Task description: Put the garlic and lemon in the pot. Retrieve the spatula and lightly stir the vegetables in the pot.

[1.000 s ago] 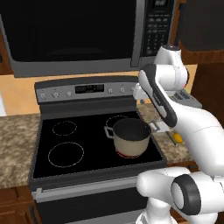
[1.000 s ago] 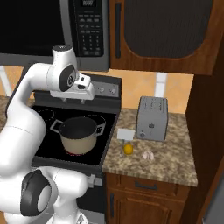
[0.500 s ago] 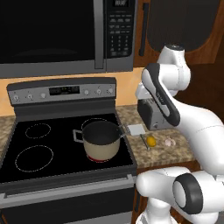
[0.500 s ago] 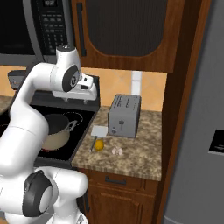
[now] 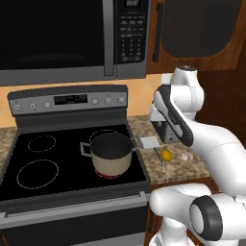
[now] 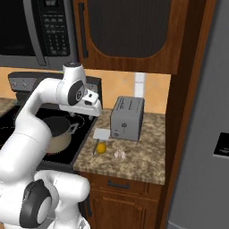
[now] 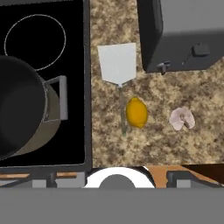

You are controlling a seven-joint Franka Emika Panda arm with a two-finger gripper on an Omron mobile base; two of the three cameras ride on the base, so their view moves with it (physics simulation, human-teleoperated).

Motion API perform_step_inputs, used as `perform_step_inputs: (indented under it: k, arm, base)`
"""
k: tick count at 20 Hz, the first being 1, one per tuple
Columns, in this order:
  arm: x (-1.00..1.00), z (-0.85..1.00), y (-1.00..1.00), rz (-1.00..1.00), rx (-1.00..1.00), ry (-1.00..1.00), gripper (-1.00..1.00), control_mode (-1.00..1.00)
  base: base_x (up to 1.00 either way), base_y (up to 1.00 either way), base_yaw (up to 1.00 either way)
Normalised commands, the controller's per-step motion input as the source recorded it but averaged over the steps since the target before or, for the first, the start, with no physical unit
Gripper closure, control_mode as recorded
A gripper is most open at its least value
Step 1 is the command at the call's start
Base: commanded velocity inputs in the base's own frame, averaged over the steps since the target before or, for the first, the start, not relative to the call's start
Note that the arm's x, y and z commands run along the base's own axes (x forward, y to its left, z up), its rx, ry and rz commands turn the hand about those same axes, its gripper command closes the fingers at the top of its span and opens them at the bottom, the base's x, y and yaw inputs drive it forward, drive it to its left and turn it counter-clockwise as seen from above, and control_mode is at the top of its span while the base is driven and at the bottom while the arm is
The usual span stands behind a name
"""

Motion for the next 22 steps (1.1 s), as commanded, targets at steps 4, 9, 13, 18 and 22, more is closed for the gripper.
perform_step_inputs:
  k: [4,9,13,18,22]
  arm:
    - [-0.05,-0.65,-0.01,-0.01,-0.01,0.25,-1.0,-1.0]
    - [0.0,-0.97,-0.5,0.0,0.01,0.23,-1.0,-1.0]
    - [0.0,-0.61,-0.55,0.0,0.02,0.15,-1.0,-1.0]
    - [0.13,-0.22,0.0,0.0,0.0,0.02,-1.0,-1.0]
    - [0.34,-0.35,0.0,0.0,0.03,-0.06,-1.0,-1.0]
  base:
    - [0.0,0.0,0.0]
    - [0.0,0.0,0.0]
    - [0.0,0.0,0.0]
    - [0.0,0.0,0.0]
    - [0.0,0.0,0.0]
